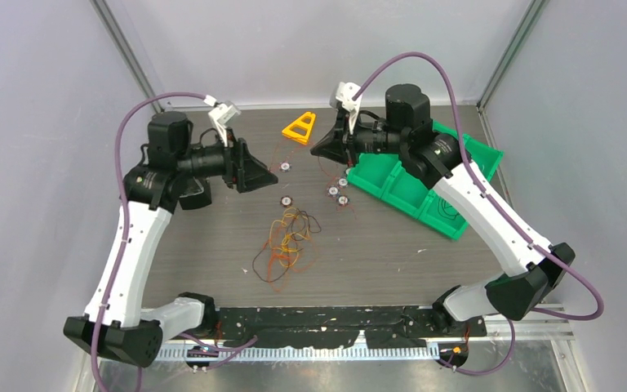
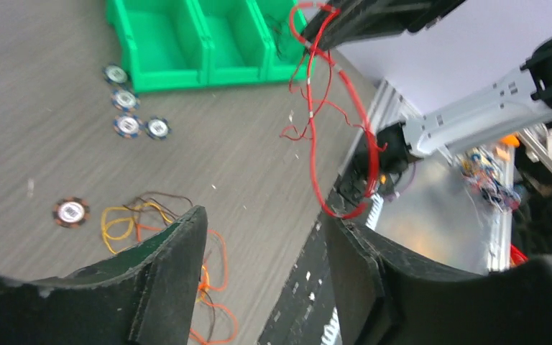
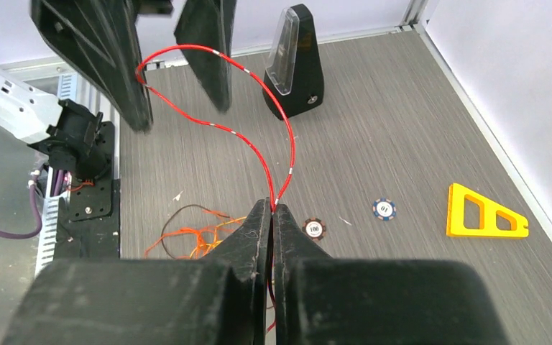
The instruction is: Untangle the cables
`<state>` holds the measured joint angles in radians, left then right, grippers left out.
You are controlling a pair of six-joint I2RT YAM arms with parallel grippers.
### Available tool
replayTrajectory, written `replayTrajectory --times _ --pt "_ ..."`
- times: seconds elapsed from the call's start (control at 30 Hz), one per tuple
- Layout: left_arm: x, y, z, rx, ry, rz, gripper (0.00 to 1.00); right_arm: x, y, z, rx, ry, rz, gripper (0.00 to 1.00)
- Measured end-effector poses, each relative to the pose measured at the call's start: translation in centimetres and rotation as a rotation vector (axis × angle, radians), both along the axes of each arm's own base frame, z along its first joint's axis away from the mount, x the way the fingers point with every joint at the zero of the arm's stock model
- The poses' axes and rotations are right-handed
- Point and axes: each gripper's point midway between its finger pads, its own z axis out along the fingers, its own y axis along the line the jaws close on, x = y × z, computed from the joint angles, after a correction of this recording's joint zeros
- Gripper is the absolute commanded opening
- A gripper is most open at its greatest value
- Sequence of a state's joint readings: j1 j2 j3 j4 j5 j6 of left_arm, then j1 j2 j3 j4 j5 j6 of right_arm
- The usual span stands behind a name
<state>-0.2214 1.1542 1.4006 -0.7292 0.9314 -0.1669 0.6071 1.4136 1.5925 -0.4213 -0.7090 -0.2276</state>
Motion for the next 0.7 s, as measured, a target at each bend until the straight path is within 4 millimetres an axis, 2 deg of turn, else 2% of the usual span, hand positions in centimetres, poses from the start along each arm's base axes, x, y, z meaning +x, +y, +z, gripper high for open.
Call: replayTrajectory --times 0.17,0.3,0.37,0.47,0.57,0.7 --pt "-1.0 1.8 2.3 -0.006 -0.115 0.019 0.69 0.1 -0.4 -0.7 -0.034 -0.015 -0.008 0.05" --pt "-2.9 1.5 5.4 0.005 -0.249 -0.052 0.68 0.0 -0.7 -1.1 -0.057 -0.020 -0.009 0.05" --pt "-3.3 1.2 5.7 0.009 -0.272 -0.064 0.68 -0.2 -0.7 -1.3 -0.066 -0.025 -0.003 0.05" --pt "-2.9 0.7 5.3 0.036 -0.246 -0.061 0.66 -0.5 -0.5 -1.5 -0.078 -0.033 0.012 0.05" --pt "-1.9 -0.1 5.5 0.060 -0.207 -0.069 0.59 -0.8 -0.4 -1.6 -0.085 -0.039 0.022 0.05" --pt "0.0 -0.4 3.5 0.101 -0.121 -0.042 0.32 -1.1 -0.4 -1.7 -0.090 -0.036 0.029 0.05"
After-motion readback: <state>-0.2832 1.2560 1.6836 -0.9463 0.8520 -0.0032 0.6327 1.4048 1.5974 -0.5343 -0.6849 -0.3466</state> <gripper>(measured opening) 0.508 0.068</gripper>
